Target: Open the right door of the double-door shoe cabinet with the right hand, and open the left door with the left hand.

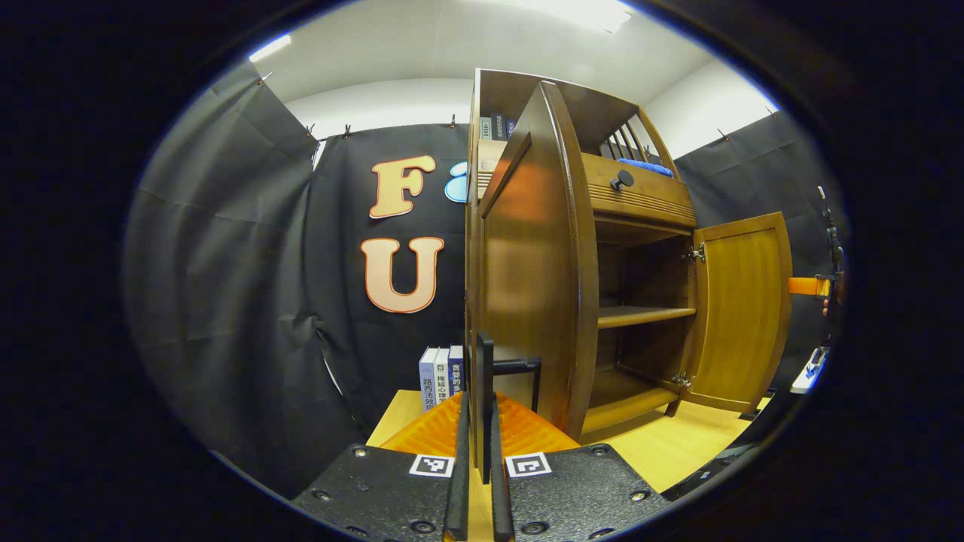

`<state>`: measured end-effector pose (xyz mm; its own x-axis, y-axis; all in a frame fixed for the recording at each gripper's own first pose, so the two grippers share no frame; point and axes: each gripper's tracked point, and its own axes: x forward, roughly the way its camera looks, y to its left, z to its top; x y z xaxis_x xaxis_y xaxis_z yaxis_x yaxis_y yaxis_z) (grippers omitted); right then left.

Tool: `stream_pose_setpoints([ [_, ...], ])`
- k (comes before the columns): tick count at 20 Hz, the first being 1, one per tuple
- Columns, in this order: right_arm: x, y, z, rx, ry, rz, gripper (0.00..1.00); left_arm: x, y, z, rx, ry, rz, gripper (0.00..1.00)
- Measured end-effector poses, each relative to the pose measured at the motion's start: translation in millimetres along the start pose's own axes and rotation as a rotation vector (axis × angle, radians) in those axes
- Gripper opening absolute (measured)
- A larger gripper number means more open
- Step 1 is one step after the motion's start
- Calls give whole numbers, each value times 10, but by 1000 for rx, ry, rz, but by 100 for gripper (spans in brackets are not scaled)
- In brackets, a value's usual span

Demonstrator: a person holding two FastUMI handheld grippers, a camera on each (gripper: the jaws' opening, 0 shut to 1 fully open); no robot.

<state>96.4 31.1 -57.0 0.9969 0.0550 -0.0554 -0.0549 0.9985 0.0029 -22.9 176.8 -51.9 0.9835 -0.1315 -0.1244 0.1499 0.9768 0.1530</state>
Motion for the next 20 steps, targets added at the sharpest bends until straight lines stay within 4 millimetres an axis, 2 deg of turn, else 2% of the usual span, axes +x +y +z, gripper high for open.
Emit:
stream_pose_setpoints([
  [1, 10, -7, -1, 1, 0, 0, 98, -70, -7, 3, 5, 7, 11, 12],
  [2, 11, -8, 3, 3, -1, 0, 98, -158, -14, 13, 11, 8, 28, 12],
  [5, 14, -9, -6, -2, 1, 3, 98, -451, -51, 204, 6, -22, 111, 7],
  [7, 11, -15, -15, 0, 2, 7, 98, -605, -62, 294, -20, -38, 200, 11],
  [9, 38, -4, -50, 9, 11, 18, 92, -660, -305, 472, -36, -81, 223, 4],
  [10, 55, 1, -73, 14, 19, 22, 98, -664, -423, 554, -32, -104, 222, 6],
  [11, 58, 9, -91, 19, 26, 28, 98, -655, -552, 650, -32, -124, 210, 6],
  [12, 59, 18, -93, 21, 27, 33, 98, -596, -670, 692, -37, -128, 191, 0],
  [14, 38, 37, -92, 21, 23, 38, 98, -519, -858, 738, -57, -108, 172, 0],
  [15, 37, 33, -86, 19, 21, 39, 98, -474, -959, 753, -69, -99, 163, 6],
  [16, 34, 33, -92, 18, 18, 38, 98, -420, -1067, 773, -83, -91, 157, 6],
  [17, 29, 44, -98, 19, 18, 41, 98, -363, -1156, 782, -88, -89, 157, 0],
  [19, 2, 53, -122, 18, 23, 45, 98, -237, -1324, 821, -94, -104, 162, 0],
  [20, -2, 48, -134, 14, 29, 46, 99, -189, -1426, 820, -97, -111, 163, 6],
])
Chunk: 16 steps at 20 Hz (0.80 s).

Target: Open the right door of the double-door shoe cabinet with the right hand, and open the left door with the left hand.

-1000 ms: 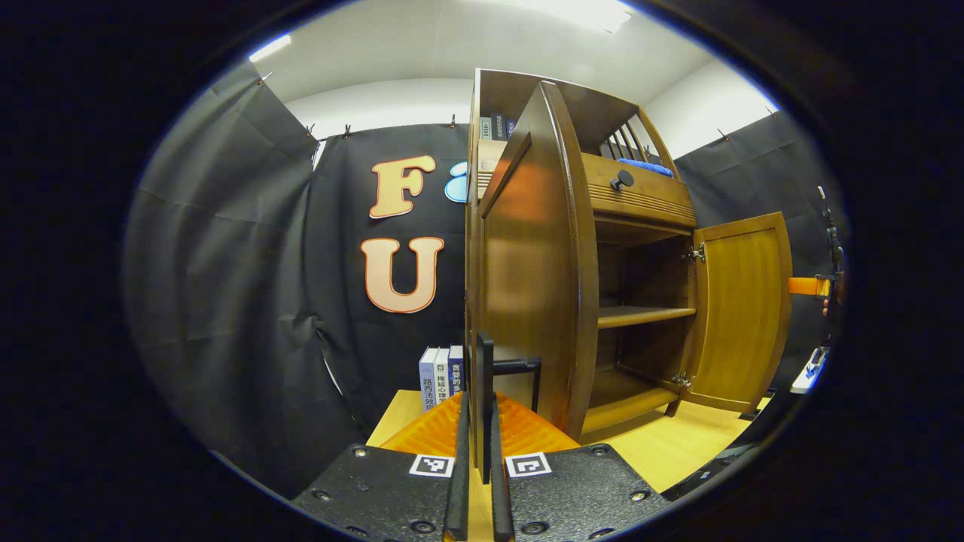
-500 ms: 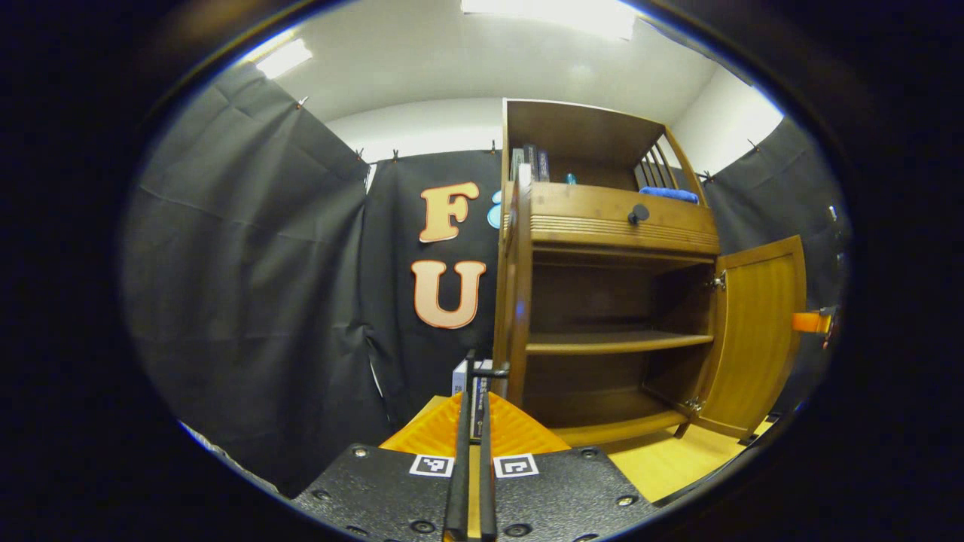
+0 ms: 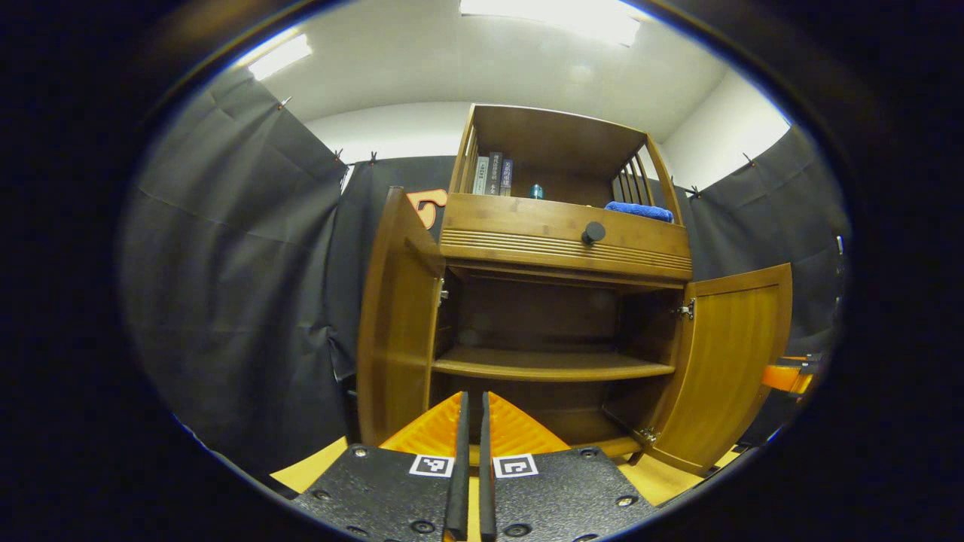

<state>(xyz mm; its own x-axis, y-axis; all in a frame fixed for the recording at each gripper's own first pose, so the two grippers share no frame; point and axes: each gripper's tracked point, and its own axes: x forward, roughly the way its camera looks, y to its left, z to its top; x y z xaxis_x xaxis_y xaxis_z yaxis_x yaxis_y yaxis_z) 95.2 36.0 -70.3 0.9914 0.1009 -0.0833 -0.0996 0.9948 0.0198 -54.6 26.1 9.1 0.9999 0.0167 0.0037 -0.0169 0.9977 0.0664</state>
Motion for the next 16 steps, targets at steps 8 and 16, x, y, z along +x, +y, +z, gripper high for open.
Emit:
stream_pose_setpoints([
  [8, -172, -71, -89, 20, 13, -9, 98, 52, -528, 34, -72, -38, -67, 55],
  [16, -226, -154, -70, 19, 9, -28, 93, 23, -594, -27, -30, -28, -53, 95],
])
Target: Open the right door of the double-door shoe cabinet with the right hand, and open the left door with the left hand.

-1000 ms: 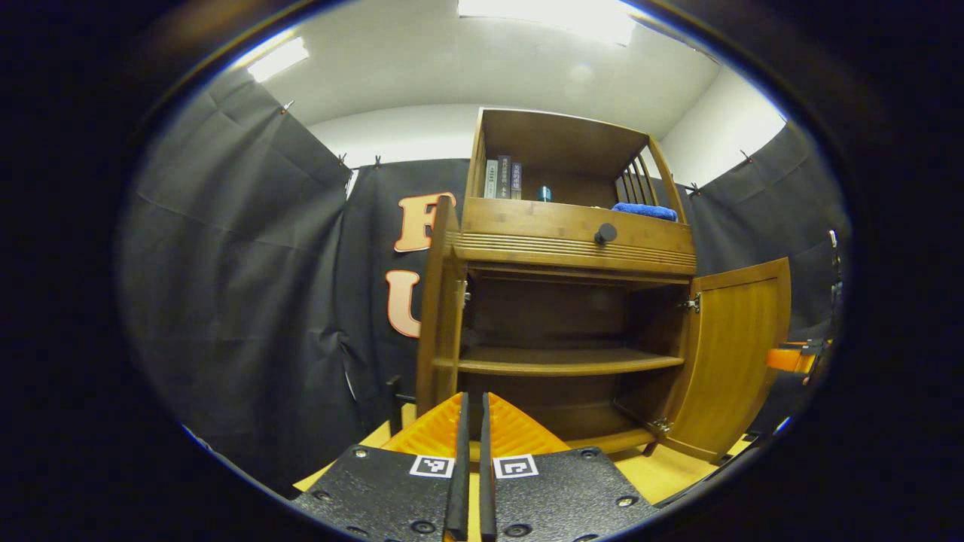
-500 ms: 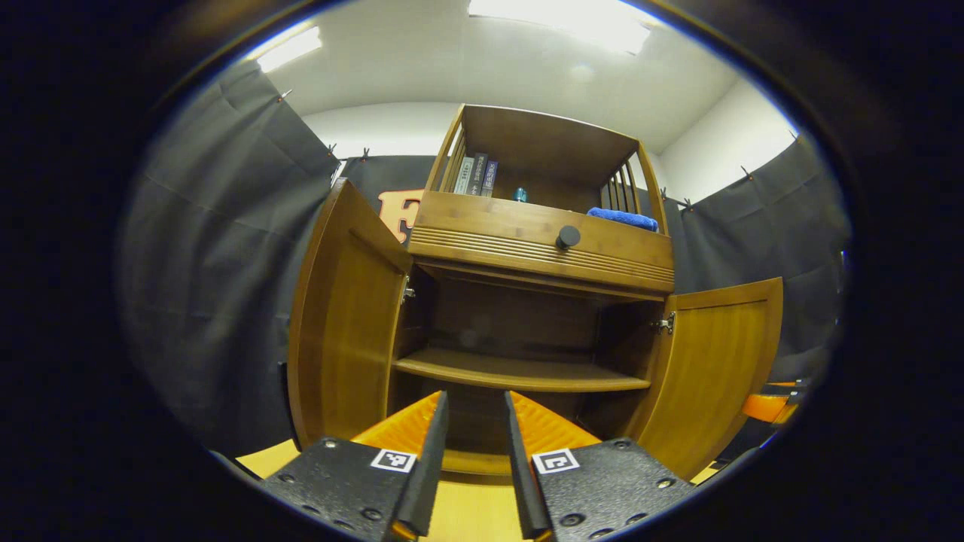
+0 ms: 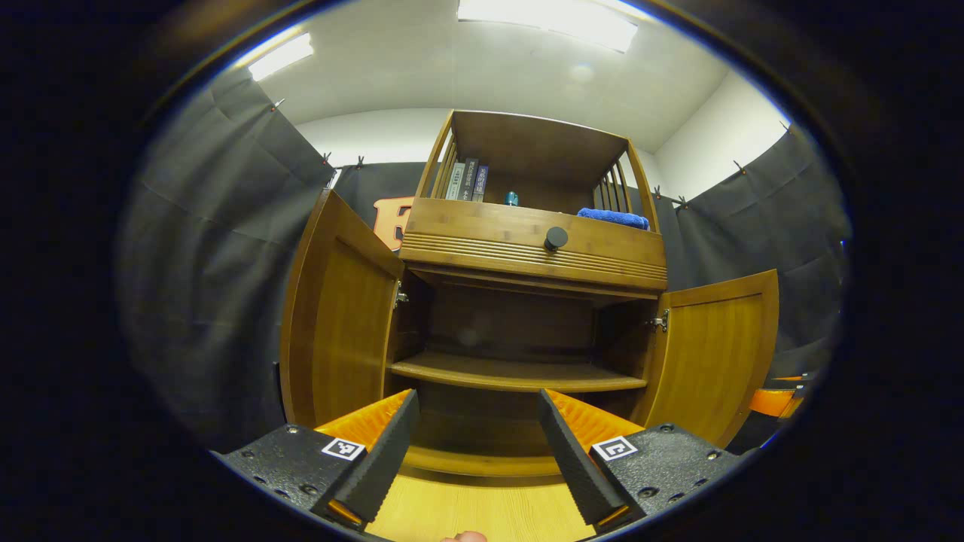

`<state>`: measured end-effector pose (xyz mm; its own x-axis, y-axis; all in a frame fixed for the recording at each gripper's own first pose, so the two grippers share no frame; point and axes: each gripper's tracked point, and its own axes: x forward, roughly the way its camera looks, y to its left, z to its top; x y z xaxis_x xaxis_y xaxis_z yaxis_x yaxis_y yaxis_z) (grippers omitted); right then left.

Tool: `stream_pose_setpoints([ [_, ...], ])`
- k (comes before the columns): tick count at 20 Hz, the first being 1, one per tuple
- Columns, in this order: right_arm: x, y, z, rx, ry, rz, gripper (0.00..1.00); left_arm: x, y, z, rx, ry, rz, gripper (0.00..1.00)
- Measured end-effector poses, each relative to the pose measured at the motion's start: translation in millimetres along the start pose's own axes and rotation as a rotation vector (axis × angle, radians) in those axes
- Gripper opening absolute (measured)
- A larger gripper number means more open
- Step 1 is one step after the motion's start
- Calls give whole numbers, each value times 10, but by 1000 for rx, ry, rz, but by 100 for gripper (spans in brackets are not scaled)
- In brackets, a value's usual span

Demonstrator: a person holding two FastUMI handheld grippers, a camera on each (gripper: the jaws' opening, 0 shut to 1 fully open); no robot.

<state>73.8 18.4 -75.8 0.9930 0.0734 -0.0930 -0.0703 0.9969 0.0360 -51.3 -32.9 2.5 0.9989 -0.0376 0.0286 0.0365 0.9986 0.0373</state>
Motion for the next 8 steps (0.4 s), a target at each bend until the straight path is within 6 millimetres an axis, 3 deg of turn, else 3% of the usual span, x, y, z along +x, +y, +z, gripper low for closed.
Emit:
stream_pose_setpoints([
  [1, -2, 13, 2, -2, 0, 2, 98, 1, -20, -3, 0, 2, -9, 95],
  [7, -28, 87, 1, -2, -3, 12, 98, -62, -32, 49, 24, -23, -19, 92],
  [8, -34, 114, 8, -4, -2, 16, 89, -73, -27, 56, 26, -26, -19, 98],
])
